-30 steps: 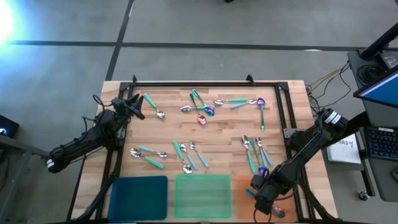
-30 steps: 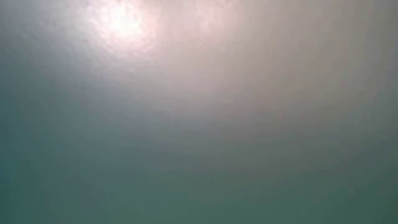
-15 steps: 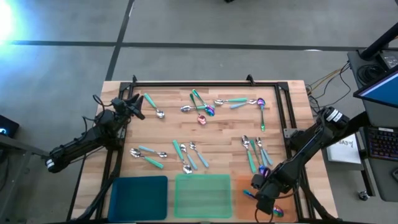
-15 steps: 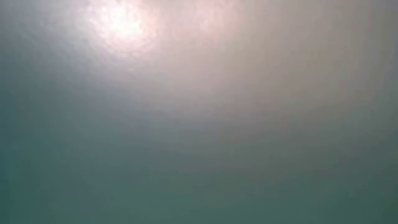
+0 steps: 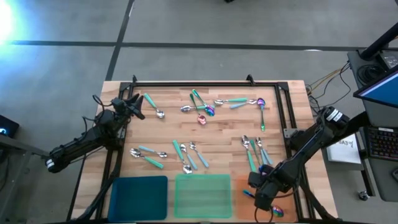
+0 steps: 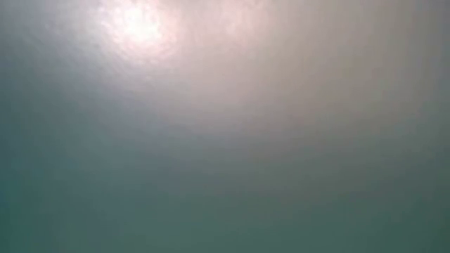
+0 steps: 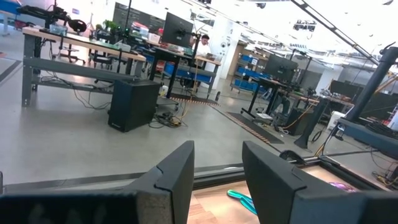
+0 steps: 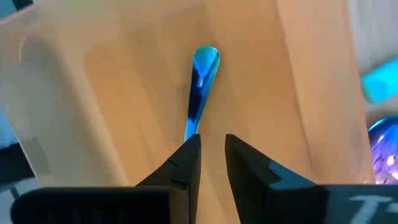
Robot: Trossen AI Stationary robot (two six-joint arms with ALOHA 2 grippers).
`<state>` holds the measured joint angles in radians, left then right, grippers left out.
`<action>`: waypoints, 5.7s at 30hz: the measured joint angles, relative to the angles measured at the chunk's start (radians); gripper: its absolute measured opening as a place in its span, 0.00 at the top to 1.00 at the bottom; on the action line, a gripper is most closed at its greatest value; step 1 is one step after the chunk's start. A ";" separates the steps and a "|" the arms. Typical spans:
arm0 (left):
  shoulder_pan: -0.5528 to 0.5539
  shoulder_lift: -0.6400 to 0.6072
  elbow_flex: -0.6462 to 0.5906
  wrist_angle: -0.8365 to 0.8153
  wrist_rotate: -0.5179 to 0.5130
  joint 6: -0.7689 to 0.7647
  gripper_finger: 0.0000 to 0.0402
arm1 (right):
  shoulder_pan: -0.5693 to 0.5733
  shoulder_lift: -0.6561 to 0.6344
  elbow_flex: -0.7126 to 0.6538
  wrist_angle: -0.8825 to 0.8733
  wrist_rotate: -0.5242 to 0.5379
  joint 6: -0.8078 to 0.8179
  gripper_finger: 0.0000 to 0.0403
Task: Sort silverware by color (type)
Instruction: Put the light green spoon into the light green bin
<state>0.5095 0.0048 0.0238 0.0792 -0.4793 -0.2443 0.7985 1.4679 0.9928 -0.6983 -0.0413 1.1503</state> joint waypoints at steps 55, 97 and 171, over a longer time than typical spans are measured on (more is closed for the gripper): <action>-0.002 0.241 0.024 0.295 0.638 -0.280 0.70 | -0.641 -0.091 0.000 -0.030 0.276 -0.744 0.82; -0.005 0.549 0.139 0.467 0.607 -0.163 0.70 | -1.346 0.017 0.027 0.028 0.221 -1.492 0.53; -0.004 0.733 0.227 0.506 0.514 0.021 0.70 | -1.488 0.486 0.476 -0.203 0.125 -1.667 0.91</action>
<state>0.5056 0.7380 0.2506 0.5854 0.0349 -0.2237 -0.6891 1.9541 1.4685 -0.9016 0.0841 -0.5167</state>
